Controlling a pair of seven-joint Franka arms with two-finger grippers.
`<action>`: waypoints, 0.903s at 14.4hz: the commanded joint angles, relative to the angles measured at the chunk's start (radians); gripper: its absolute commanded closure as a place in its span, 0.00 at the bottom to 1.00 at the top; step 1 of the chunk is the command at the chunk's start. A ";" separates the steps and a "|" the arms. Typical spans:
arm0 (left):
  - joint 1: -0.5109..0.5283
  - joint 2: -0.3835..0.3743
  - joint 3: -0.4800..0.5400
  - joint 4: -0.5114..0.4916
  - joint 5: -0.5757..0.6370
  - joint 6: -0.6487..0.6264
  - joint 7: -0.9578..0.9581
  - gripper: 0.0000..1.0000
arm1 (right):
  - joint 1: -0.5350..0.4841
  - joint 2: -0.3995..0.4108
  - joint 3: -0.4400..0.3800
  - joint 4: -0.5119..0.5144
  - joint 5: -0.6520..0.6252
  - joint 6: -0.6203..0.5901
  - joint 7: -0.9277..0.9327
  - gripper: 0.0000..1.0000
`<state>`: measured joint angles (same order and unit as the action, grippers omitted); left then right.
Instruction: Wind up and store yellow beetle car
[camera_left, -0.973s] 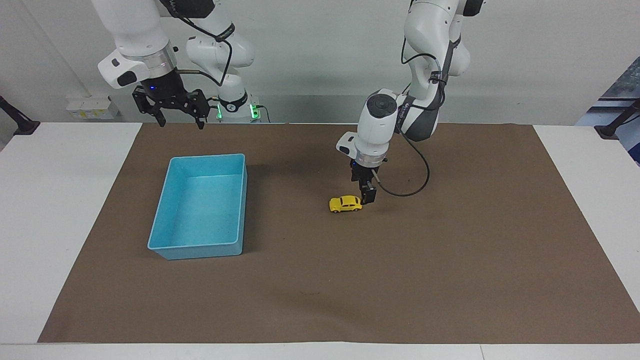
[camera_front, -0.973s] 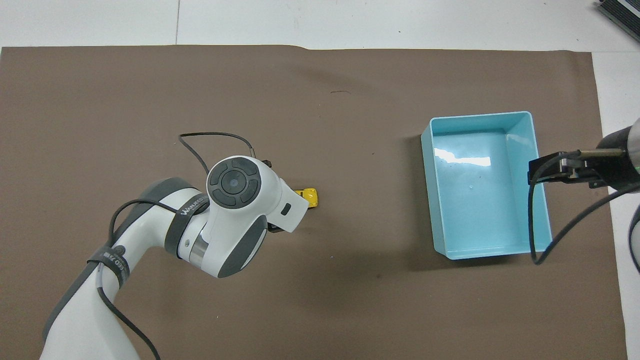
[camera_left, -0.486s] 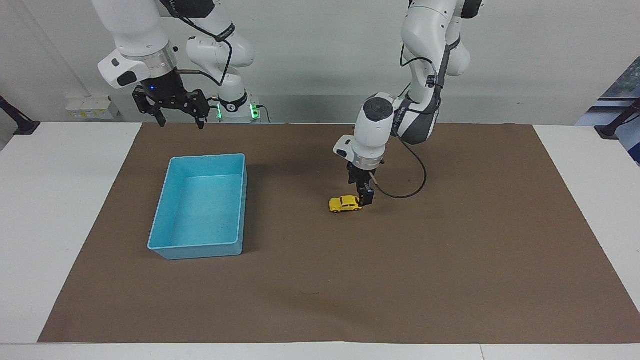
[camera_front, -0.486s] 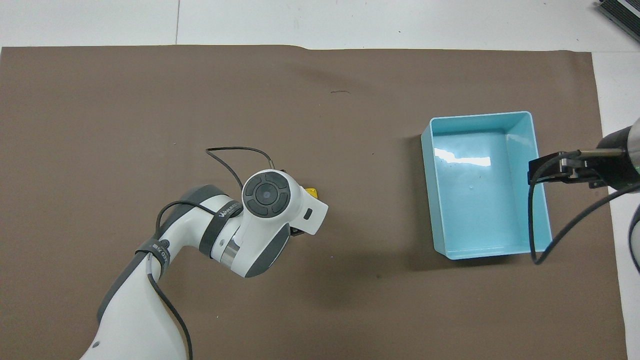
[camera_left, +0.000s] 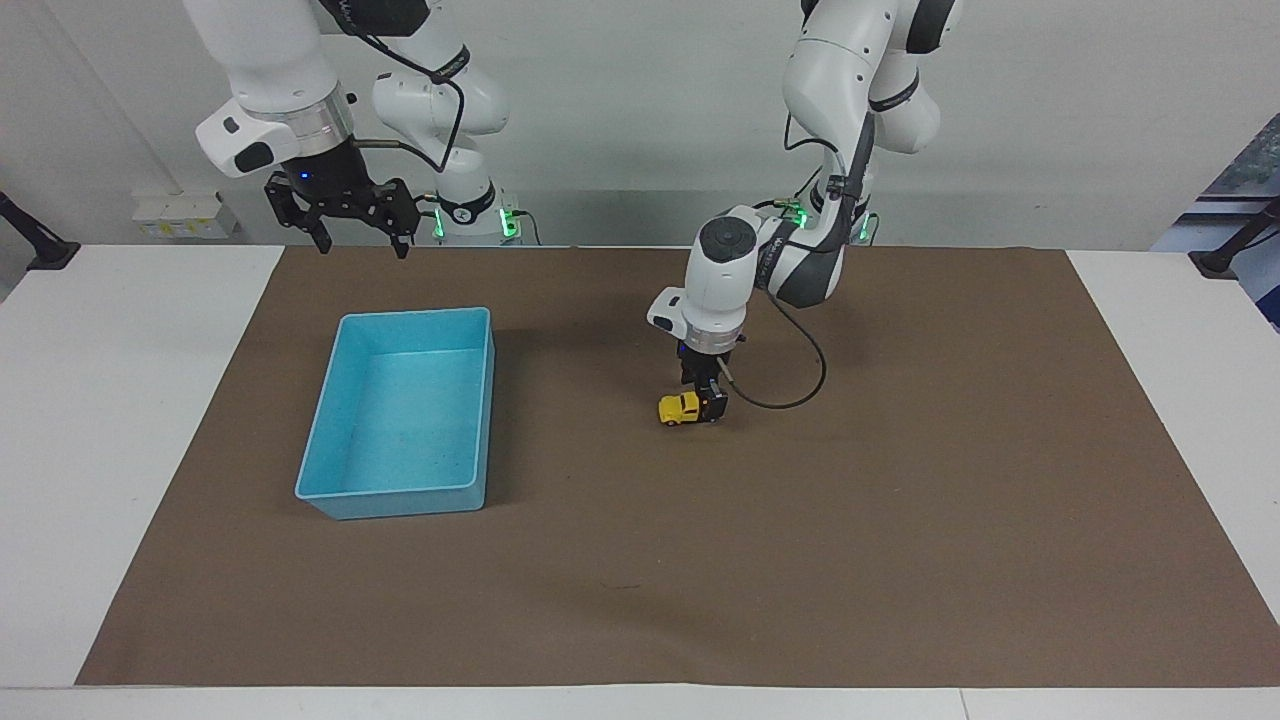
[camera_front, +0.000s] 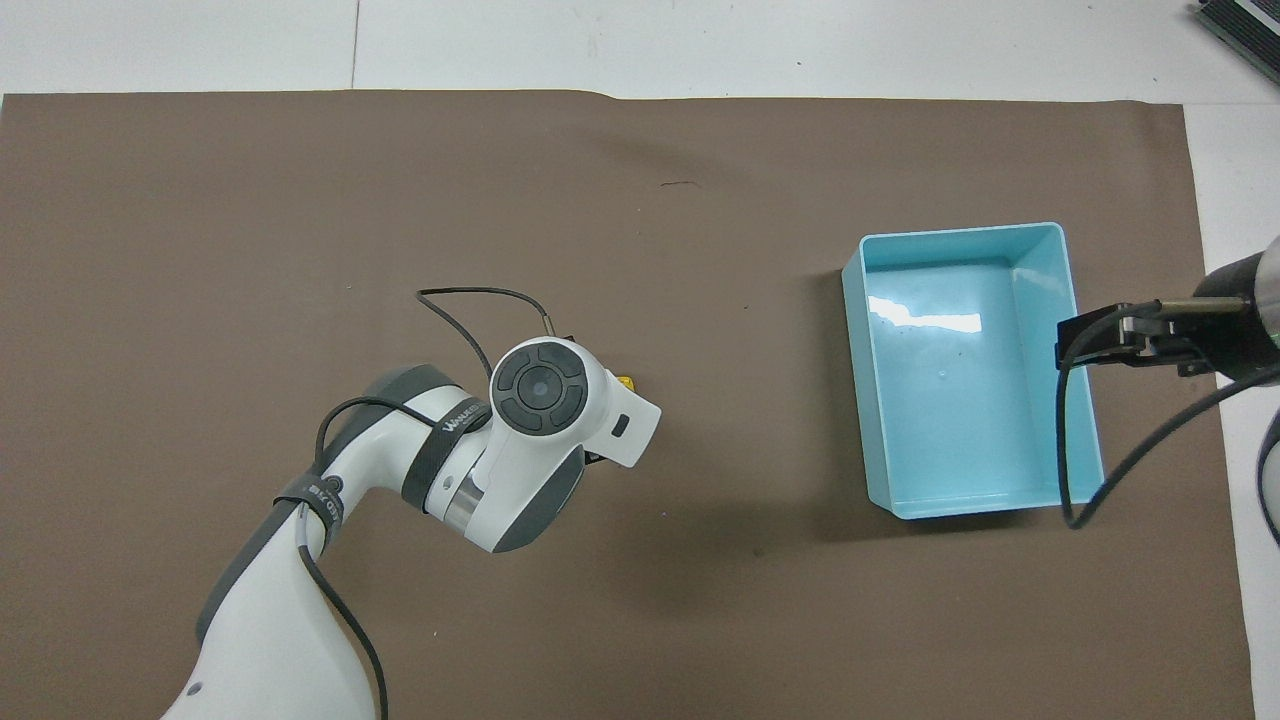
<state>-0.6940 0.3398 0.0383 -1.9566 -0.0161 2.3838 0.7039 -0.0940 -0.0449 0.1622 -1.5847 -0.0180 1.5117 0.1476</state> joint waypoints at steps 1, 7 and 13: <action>-0.022 0.005 0.020 0.007 0.021 0.006 -0.009 1.00 | -0.013 -0.012 0.007 -0.017 0.018 0.012 -0.014 0.00; -0.007 0.004 0.023 -0.013 0.022 0.002 0.113 1.00 | -0.013 -0.012 0.007 -0.017 0.018 0.012 -0.014 0.00; 0.040 -0.016 0.029 -0.068 0.024 0.009 0.219 1.00 | -0.013 -0.012 0.007 -0.017 0.018 0.012 -0.014 0.00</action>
<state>-0.6784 0.3240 0.0586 -1.9770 -0.0122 2.3734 0.8747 -0.0940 -0.0449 0.1622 -1.5847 -0.0180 1.5117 0.1476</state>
